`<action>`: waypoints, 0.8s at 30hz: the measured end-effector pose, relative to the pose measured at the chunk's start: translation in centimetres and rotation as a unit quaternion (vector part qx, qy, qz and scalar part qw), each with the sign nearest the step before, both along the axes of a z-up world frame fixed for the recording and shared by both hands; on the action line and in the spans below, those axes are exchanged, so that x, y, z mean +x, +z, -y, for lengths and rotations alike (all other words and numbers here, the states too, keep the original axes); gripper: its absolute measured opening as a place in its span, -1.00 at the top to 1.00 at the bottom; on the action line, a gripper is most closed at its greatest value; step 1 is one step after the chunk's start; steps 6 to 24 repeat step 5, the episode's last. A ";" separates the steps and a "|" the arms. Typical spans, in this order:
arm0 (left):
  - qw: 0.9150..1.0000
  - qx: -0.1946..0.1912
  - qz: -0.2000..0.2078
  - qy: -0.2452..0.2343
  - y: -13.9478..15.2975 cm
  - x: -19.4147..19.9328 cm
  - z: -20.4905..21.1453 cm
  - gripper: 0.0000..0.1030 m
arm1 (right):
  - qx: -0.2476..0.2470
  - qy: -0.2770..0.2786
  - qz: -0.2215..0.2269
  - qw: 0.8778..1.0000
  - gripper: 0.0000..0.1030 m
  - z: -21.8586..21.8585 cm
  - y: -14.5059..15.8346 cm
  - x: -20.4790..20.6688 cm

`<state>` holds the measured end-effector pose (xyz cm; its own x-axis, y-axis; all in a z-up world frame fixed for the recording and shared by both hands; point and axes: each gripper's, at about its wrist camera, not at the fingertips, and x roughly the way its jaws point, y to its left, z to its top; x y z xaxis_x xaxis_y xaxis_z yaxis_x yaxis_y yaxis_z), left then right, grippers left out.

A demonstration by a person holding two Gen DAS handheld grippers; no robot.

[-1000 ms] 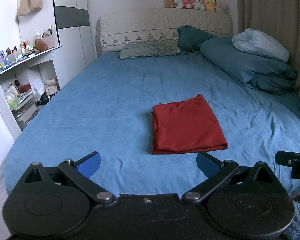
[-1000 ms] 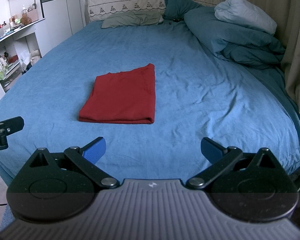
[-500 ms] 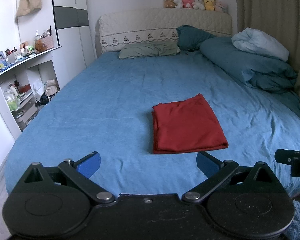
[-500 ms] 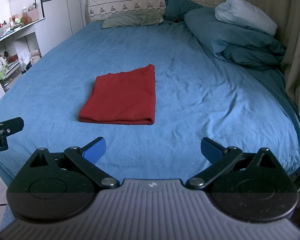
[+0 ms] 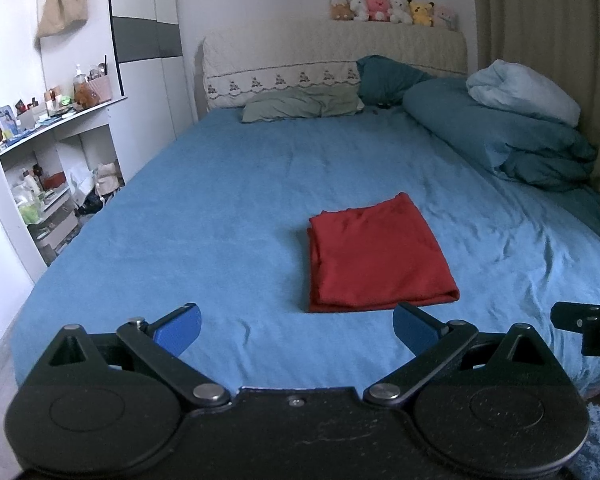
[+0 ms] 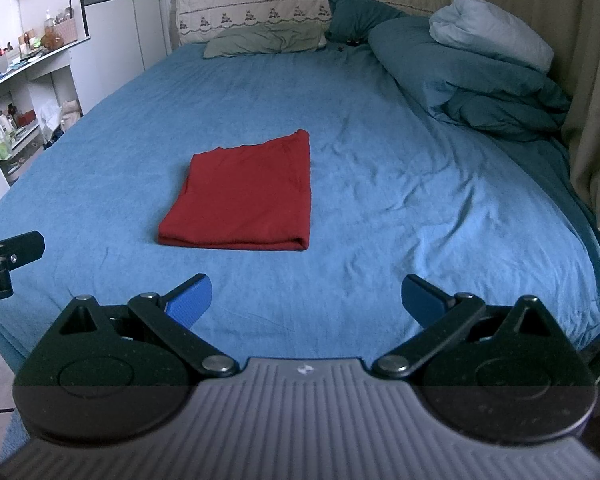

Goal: Fold small clothes

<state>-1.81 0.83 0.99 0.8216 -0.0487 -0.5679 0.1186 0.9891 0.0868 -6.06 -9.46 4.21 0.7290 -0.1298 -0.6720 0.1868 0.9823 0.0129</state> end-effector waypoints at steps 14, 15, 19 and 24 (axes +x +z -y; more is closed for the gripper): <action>1.000 -0.002 0.001 0.001 0.0 0.0 0.1 -1.00 | 0.000 0.000 0.000 1.000 -1.00 0.0 0.0 0.0; 1.000 -0.002 0.001 0.001 0.0 0.0 0.1 -1.00 | 0.000 0.000 0.000 1.000 -1.00 0.0 0.0 0.0; 1.000 -0.002 0.001 0.001 0.0 0.0 0.1 -1.00 | 0.000 0.000 0.000 1.000 -1.00 0.0 0.0 0.0; 1.000 -0.002 0.001 0.001 0.0 0.0 0.1 -1.00 | 0.000 0.000 0.000 1.000 -1.00 0.0 0.0 0.0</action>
